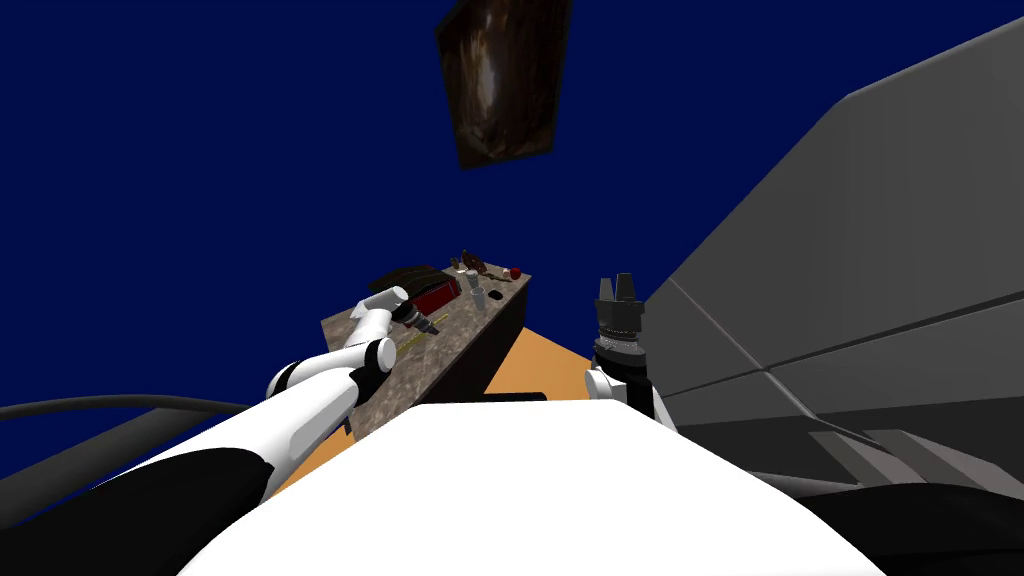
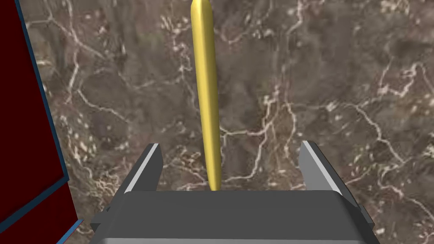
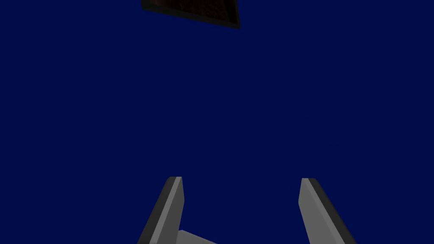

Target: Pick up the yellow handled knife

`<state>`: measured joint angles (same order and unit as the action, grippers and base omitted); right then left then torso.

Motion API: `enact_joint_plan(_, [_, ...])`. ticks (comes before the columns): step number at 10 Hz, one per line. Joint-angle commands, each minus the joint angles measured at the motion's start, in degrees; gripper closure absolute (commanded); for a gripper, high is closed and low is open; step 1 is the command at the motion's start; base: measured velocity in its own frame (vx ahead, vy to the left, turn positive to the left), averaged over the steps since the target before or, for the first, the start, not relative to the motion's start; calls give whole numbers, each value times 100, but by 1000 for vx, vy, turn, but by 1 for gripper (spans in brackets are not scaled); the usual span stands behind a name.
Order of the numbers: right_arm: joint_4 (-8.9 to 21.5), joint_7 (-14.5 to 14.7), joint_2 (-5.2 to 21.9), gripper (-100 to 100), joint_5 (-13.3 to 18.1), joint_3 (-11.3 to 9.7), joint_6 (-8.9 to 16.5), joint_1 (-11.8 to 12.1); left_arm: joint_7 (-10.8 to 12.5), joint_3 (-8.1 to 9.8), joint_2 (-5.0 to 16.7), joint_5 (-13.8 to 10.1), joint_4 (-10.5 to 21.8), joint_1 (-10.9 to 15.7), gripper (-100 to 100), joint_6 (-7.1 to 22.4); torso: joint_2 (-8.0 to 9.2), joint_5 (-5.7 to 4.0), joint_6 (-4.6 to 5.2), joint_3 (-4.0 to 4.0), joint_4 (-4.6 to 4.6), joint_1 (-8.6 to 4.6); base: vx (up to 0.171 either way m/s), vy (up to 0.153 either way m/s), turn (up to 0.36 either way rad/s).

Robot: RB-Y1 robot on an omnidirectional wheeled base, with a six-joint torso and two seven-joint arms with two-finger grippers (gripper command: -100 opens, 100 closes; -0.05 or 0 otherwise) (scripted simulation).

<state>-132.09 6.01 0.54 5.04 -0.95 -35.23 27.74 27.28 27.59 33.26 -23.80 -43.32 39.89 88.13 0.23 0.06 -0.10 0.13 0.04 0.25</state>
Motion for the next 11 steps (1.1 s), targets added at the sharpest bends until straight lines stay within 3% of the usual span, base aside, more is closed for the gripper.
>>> enact_joint_plan(1, [0,0,0,0,0,0,0,0,155,-212,-98,20,253,196,-100,-187,0,0,0,0,0,0,-65,47,-40])
enact_joint_plan(3, [0,0,0,0,0,0,0,1,155,-212,-98,20,253,196,-100,-187,-16,-2,-3,-8,-3,-14,-5,1,18])
enact_joint_plan(4, [0,0,-1,0,0,0,0,1,329,-444,-201,13,504,415,-100,-378,-25,-4,-3,-14,-5,-20,-13,12,-29])
enact_joint_plan(11, [0,0,0,0,0,0,0,1,329,-444,-201,13,504,415,-100,-378,-23,-4,-5,-13,-5,-17,-11,6,9])
